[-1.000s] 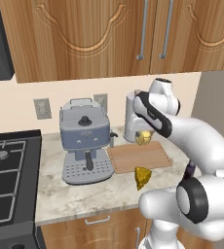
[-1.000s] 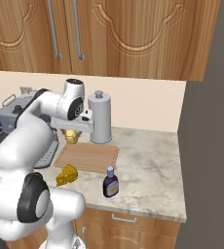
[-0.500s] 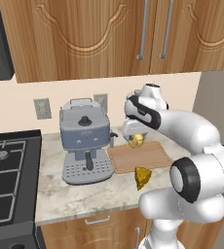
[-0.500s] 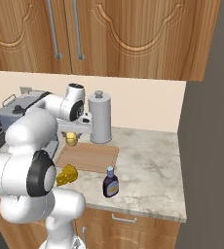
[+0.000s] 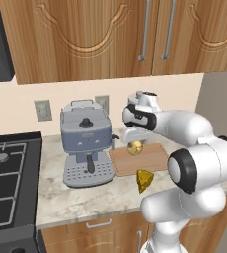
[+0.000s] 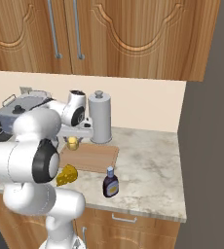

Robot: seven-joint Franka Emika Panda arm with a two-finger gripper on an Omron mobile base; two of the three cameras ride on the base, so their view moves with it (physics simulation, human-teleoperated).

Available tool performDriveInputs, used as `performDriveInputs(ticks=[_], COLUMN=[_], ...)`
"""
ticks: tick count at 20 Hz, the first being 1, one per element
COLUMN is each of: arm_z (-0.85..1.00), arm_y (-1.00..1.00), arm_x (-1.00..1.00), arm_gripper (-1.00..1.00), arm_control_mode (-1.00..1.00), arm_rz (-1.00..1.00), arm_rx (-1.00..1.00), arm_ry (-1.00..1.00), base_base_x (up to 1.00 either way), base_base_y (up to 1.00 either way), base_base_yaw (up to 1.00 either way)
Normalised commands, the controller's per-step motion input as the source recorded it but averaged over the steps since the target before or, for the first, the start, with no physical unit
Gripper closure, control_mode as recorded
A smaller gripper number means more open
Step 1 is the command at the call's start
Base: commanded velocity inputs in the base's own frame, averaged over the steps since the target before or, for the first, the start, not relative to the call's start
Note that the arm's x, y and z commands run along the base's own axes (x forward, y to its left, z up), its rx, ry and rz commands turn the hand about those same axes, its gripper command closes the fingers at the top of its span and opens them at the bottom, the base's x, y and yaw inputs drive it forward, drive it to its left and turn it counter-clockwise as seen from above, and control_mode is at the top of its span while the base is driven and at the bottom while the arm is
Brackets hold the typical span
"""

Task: Retrieve the reheated potato from the microwave, then place the potato, cheese, and condiment on the cutting board.

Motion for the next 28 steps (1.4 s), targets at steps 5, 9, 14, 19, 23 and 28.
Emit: performDriveInputs(ticks=[5,9,14,19,23,28], arm_z=[-0.31,-0.36,-0.36,-0.29,-0.26,-0.25], arm_y=[0.13,0.13,0.11,0.07,0.06,0.01], arm_x=[0.38,0.12,0.23,0.25,0.18,0.04], arm_gripper=[1.0,1.0,1.0,1.0,1.0,1.0], arm_control_mode=[-1.0,-1.0,-1.0,-1.0,-1.0,-1.0], arm_rz=[0.0,0.0,0.0,0.0,0.04,0.09], arm_rx=[0.0,0.0,0.0,0.03,0.02,0.01], arm_ry=[0.0,0.0,0.0,0.03,0.07,0.03], base_base_x=[0.0,0.0,0.0,0.0,0.0,0.0], base_base_y=[0.0,0.0,0.0,0.0,0.0,0.0], base_base_yaw=[0.0,0.0,0.0,0.0,0.0,0.0])
